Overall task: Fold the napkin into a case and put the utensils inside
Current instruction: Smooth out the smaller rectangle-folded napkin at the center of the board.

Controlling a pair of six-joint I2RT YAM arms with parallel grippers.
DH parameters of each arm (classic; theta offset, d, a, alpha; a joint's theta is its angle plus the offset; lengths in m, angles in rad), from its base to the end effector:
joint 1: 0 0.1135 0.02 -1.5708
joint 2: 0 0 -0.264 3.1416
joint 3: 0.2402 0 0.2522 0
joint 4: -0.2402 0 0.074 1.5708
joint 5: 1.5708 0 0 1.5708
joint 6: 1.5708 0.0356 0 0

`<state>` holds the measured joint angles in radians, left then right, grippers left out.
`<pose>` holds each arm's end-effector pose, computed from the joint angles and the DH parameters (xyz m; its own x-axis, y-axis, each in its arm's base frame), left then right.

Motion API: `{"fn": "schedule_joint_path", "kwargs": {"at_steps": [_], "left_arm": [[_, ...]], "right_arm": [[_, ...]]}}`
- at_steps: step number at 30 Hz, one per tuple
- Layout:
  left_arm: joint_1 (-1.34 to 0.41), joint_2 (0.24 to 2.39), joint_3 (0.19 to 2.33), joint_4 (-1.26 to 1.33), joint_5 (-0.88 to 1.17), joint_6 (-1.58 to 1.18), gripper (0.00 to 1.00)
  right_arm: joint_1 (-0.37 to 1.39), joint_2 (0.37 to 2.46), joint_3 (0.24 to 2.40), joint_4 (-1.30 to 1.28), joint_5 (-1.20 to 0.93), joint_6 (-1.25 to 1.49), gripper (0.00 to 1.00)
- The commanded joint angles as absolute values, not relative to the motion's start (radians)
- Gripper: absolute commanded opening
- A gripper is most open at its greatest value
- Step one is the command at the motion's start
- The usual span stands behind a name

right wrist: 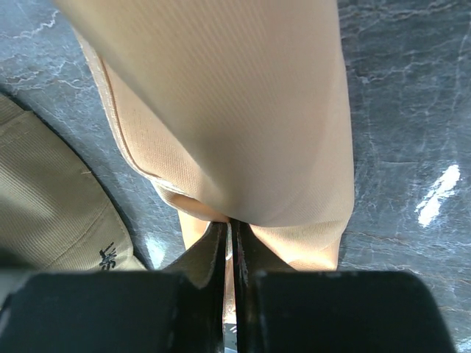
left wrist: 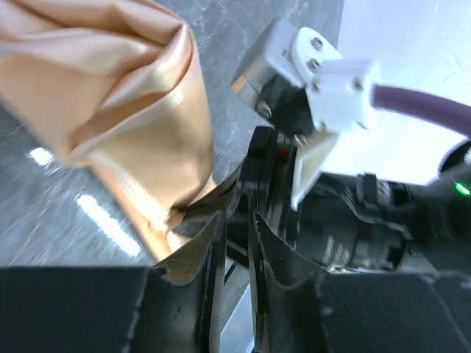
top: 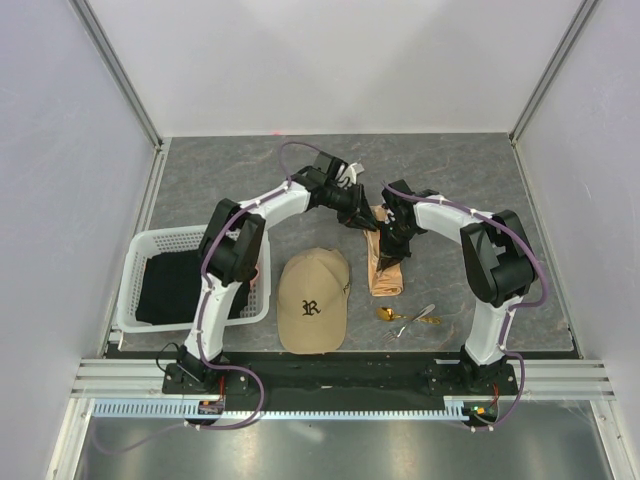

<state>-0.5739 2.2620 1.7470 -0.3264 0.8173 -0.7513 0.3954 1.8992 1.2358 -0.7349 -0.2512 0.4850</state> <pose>0.4029 -0.2914 0.1751 -0.9897 0.0837 -0.1159 0.1424 0.5034 -0.8523 0.3230 0.1444 0.1529 -0.9966 0.0734 -0.0377 0.0590 0.9532 0.2967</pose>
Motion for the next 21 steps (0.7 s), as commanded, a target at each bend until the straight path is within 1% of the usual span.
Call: {"fn": "schedule_joint_path", "kwargs": {"at_steps": [1,4,5,7,10,11,13,14,16,18,21], "left_arm": [[-0.601,2.342,1.787,-0.259,0.861,-0.833,0.24],[-0.597,2.402,1.816,-0.27,0.839,-0.821,0.21],[-0.595,2.416,1.834,-0.29,0.833,-0.792,0.2],[-0.594,2.459,1.9,-0.354,0.798,-0.752,0.18],[-0.595,2.474,1.937,-0.368,0.772,-0.712,0.16],[-0.595,2.482,1.943,-0.37,0.766,-0.701,0.16],[-0.594,2.488,1.959,-0.388,0.753,-0.689,0.15],[-0.594,2.488,1.959,-0.399,0.75,-0.677,0.15],[-0.594,2.484,1.953,-0.406,0.742,-0.664,0.14],[-0.594,2.474,1.95,-0.408,0.735,-0.657,0.14],[-0.594,2.461,1.95,-0.411,0.726,-0.655,0.14]], "right_arm": [[0.393,1.882,1.227,-0.695,-0.241,0.489,0.08],[0.39,1.862,1.226,-0.696,-0.264,0.502,0.13],[0.387,1.855,1.224,-0.699,-0.276,0.506,0.16],[0.385,1.827,1.213,-0.701,-0.287,0.514,0.2],[0.382,1.79,1.207,-0.722,-0.302,0.508,0.29],[0.376,1.778,1.207,-0.732,-0.302,0.506,0.34],[0.362,1.74,1.197,-0.75,-0.313,0.497,0.4],[0.342,1.727,1.193,-0.756,-0.322,0.494,0.45],[0.31,1.698,1.189,-0.764,-0.339,0.485,0.47],[0.299,1.695,1.195,-0.761,-0.351,0.48,0.48],[0.299,1.727,1.198,-0.729,-0.399,0.495,0.45]]}}
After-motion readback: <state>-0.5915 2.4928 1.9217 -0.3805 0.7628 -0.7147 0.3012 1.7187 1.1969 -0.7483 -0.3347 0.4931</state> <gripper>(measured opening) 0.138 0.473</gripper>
